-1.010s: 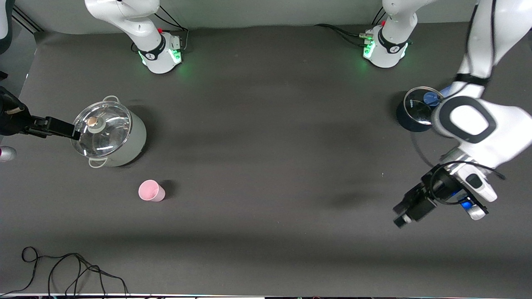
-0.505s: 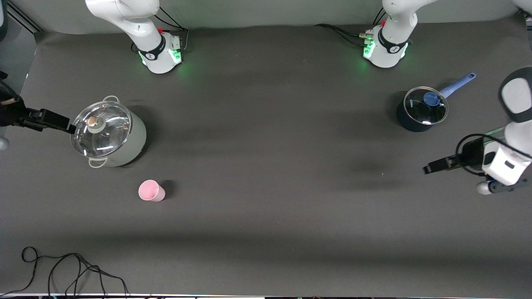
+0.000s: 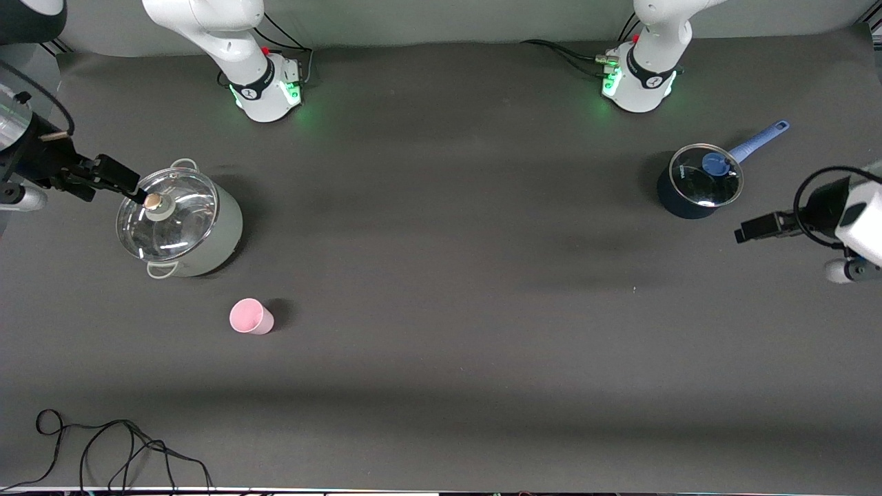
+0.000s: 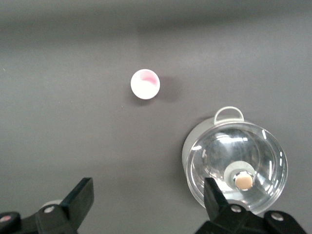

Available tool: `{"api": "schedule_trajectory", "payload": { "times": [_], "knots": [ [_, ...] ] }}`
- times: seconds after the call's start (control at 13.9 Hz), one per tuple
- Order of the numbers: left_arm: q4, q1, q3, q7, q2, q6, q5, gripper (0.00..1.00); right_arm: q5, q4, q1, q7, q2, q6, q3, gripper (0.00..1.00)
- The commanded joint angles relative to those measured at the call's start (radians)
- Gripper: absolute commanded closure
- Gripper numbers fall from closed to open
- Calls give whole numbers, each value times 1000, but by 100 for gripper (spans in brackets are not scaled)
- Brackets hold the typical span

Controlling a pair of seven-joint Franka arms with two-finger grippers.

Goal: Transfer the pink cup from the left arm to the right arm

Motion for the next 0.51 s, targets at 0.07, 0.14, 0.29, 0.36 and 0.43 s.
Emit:
{"api": "schedule_trajectory", "payload": {
  "times": [0.07,0.14,0.29,0.36,0.43],
  "knots": [
    [-95,-20,-1,-12,-108,7,43,0,-7,-33,-10,15,-26,99,18,0],
    [-98,-21,-1,-12,-114,4,43,0,5,-31,-12,9,-26,98,18,0],
    [-94,-98,64,-10,-114,-2,43,0,31,-30,-12,18,-28,92,18,0],
    [-91,-191,160,-10,-115,-4,43,0,31,-28,-13,14,-28,90,18,0],
    [-88,-278,248,-6,-116,-4,41,0,32,-25,-13,15,-28,89,18,0]
  ]
}}
